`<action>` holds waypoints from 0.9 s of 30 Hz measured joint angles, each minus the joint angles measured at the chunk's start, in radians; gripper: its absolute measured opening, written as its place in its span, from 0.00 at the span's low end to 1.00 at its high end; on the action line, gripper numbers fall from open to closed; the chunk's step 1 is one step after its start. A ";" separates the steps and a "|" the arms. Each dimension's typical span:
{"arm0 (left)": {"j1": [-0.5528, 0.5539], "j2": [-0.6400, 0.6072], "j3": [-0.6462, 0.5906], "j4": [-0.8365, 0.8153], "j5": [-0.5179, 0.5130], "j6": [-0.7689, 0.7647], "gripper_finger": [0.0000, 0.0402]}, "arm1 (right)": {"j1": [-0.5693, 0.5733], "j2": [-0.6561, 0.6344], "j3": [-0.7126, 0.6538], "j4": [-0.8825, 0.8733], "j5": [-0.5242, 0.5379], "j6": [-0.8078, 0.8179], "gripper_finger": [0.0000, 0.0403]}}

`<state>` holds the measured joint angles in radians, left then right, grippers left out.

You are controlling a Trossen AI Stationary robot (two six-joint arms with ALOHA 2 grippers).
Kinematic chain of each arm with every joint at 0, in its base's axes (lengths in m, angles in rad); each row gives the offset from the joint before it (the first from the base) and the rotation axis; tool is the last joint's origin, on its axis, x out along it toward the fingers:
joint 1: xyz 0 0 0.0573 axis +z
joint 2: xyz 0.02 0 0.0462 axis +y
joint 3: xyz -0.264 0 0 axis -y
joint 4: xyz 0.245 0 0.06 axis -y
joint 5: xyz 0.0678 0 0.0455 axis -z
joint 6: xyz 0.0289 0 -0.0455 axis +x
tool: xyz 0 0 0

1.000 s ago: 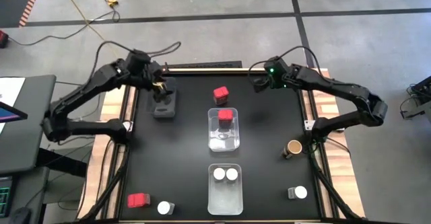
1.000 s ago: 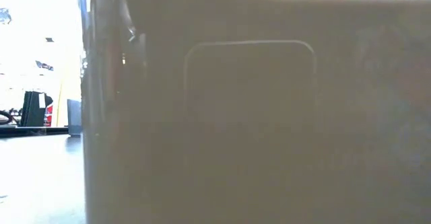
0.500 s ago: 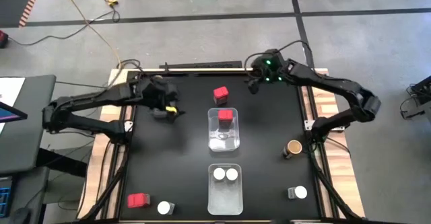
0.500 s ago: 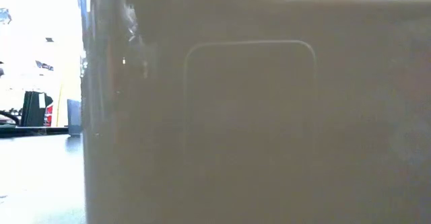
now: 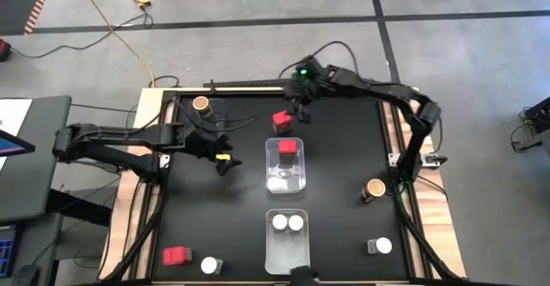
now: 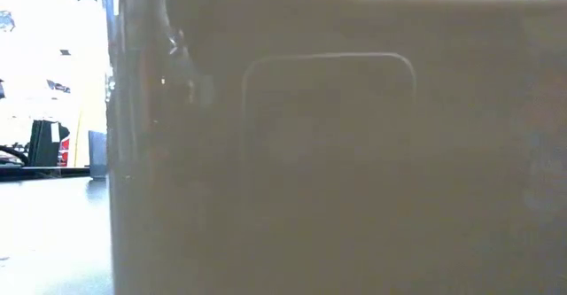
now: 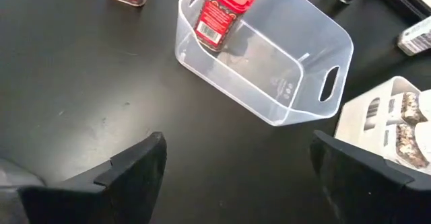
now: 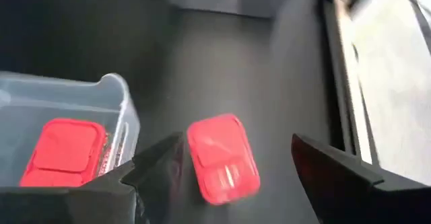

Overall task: Sort spices by type
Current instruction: Put the red seasoning can into the transparent bin

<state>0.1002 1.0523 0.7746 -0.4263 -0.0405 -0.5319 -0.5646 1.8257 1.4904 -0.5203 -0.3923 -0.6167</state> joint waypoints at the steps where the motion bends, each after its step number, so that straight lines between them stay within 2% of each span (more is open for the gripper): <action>1: -0.011 0.000 0.000 0.000 -0.016 -0.008 0.87 | 0.011 0.022 0.023 -0.023 0.000 -0.047 0.75; 5: -0.050 0.000 0.000 0.000 -0.067 -0.043 0.87 | 0.048 0.110 0.105 -0.121 0.000 -0.153 0.75; 11: -0.091 0.000 0.000 -0.001 -0.112 -0.080 0.87 | 0.080 0.195 0.190 -0.167 0.035 -0.170 0.75; 27: -0.108 0.000 0.000 -0.002 -0.157 -0.108 0.87 | 0.045 0.258 0.199 -0.236 0.187 -0.201 0.75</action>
<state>-0.0074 1.0523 0.7742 -0.4286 -0.1978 -0.6397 -0.5193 2.0836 1.6897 -0.7566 -0.2052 -0.8175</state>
